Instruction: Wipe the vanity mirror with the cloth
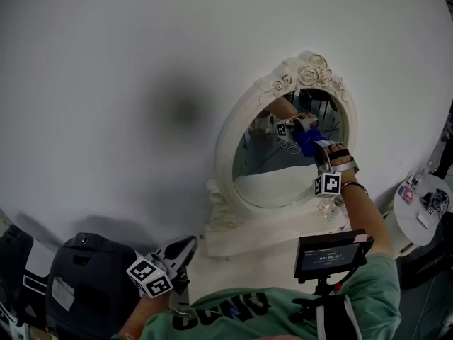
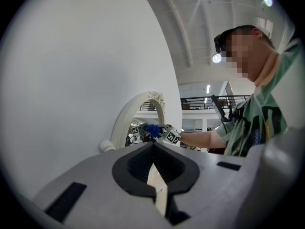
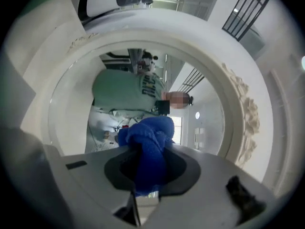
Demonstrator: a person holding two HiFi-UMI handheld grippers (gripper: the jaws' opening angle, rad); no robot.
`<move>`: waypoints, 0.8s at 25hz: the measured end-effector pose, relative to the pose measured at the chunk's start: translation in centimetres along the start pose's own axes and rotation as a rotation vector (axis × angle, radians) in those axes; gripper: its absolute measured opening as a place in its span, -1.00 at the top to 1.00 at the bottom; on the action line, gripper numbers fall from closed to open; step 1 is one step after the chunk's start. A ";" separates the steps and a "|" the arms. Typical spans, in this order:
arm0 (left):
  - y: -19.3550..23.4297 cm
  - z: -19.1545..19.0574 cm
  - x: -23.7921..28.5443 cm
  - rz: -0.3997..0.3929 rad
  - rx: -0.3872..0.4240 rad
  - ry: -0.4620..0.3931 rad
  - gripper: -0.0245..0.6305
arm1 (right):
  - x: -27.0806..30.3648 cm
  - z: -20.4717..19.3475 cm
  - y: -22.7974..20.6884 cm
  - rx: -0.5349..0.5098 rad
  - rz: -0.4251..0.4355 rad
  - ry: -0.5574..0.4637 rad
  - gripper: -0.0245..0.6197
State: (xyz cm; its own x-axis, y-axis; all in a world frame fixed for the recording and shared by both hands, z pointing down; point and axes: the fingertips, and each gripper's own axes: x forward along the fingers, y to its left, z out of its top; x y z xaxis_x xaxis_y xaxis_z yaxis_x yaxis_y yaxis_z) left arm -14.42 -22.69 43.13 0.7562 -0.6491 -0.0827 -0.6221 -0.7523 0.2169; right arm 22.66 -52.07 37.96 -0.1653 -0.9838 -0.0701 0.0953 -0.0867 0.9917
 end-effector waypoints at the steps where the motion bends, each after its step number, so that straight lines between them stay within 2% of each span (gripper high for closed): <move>1: 0.0 0.0 0.1 -0.002 0.000 0.001 0.91 | 0.1 -2.3 0.5 -0.013 0.014 0.048 0.70; 5: -0.3 0.0 0.5 -0.016 0.004 0.002 0.91 | 0.3 -11.8 1.7 -0.019 0.074 0.281 0.70; 8: -0.5 0.0 0.6 -0.025 0.020 0.006 0.91 | 0.4 -14.1 2.3 -0.011 0.097 0.342 0.70; 11: -0.3 0.0 0.4 -0.020 0.010 0.000 0.91 | 0.6 -14.0 2.4 0.010 0.099 0.364 0.70; 16: 0.0 0.2 -0.1 -0.010 0.003 -0.003 0.91 | -0.4 -12.7 1.6 0.012 0.155 0.410 0.70; 18: 0.1 0.2 -0.2 -0.009 -0.003 -0.005 0.91 | -0.2 -9.3 1.0 0.026 0.113 0.323 0.70; 20: 0.2 0.3 -0.4 -0.010 -0.003 -0.008 0.91 | 0.1 -3.2 -0.1 0.042 0.062 0.174 0.70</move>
State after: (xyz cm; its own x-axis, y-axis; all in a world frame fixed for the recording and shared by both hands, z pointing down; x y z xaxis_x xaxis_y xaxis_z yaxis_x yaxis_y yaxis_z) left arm -14.89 -22.64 42.91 0.7607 -0.6424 -0.0924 -0.6138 -0.7584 0.2191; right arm 25.80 -52.64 37.52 0.0120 -0.9997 -0.0228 0.0579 -0.0221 0.9981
